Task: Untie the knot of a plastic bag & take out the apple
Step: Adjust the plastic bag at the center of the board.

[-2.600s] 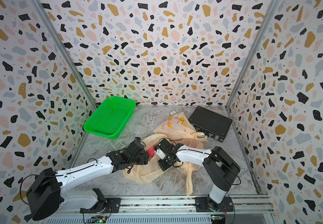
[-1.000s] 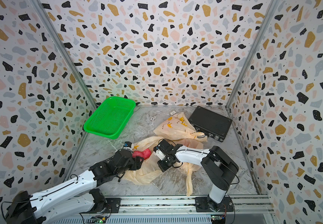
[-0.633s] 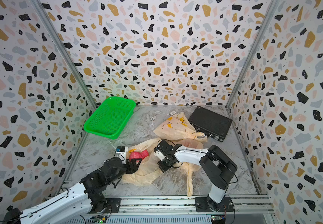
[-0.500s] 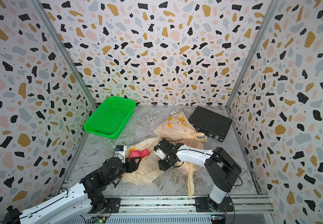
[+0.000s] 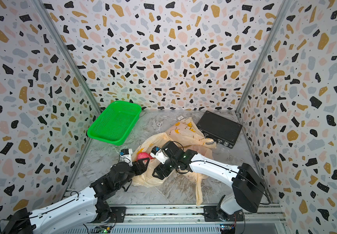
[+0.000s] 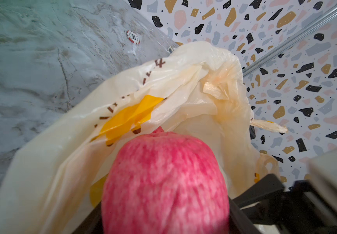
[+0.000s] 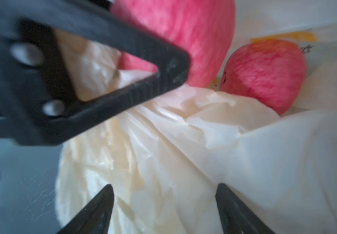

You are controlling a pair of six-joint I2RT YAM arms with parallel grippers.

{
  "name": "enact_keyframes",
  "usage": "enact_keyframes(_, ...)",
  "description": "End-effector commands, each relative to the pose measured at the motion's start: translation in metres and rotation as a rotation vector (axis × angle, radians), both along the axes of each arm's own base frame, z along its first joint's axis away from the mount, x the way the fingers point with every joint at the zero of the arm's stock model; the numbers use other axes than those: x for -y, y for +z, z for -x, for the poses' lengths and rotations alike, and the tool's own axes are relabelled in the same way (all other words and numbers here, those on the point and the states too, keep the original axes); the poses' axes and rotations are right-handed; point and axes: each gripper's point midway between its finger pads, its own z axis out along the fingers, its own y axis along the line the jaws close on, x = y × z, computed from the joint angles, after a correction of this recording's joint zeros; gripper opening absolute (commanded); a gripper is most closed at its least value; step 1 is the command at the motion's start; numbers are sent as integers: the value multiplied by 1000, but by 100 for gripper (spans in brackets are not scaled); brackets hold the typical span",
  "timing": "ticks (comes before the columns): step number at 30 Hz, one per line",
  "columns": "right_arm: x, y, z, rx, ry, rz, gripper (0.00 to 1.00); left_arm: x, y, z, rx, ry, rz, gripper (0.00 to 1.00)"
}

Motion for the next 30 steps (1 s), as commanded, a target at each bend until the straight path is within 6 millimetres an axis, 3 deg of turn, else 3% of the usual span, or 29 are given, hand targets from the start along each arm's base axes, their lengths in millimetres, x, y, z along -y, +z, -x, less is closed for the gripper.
enact_keyframes(1,-15,-1,-19,66,-41,-74,79,0,15,-4,44,29,92,58)
enact_keyframes(2,-19,-4,-23,76,-51,-88,76,0,14,-4,40,31,98,58)
enact_keyframes(3,-22,-7,-25,76,-61,-96,66,0,12,-3,34,34,104,59)
enact_keyframes(5,-22,-18,-29,61,-89,-77,36,-2,9,-2,30,41,122,59)
enact_keyframes(8,-19,-31,-32,61,-117,-61,0,-5,6,-1,27,51,134,61)
enact_keyframes(10,-10,-46,-28,39,-128,-5,0,-7,6,0,30,59,134,61)
enact_keyframes(15,36,-82,-12,-6,-133,240,0,-22,9,2,54,103,113,66)
enact_keyframes(20,78,-98,2,-18,-137,417,0,-36,8,6,66,139,103,69)
enact_keyframes(24,90,-103,6,-28,-136,476,0,-38,4,7,55,150,107,69)
enact_keyframes(30,92,-102,6,-17,-132,479,0,-32,6,7,56,119,102,68)
